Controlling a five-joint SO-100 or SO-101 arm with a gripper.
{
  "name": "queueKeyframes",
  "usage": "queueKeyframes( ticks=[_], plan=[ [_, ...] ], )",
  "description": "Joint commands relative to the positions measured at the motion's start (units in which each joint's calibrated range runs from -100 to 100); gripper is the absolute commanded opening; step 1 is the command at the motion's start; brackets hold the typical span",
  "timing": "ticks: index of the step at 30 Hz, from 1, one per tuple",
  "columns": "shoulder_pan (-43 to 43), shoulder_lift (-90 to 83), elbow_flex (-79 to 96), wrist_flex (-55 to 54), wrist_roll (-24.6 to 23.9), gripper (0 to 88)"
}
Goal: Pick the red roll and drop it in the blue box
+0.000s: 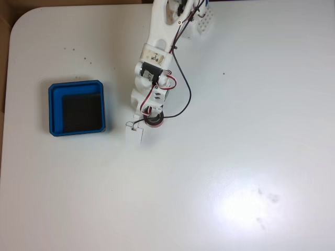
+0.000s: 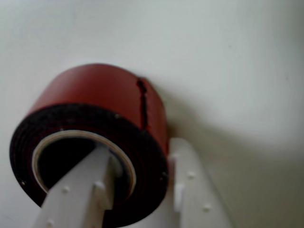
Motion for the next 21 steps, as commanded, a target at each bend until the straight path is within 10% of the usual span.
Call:
queueKeyframes(
  ticks=[1, 21],
  plan=[
    [1.5, -1.3, -3.5, -0.1, -0.2, 0.6],
    [14.5, -27.1, -7.7, 0.5, -0.2, 0.7]
  ],
)
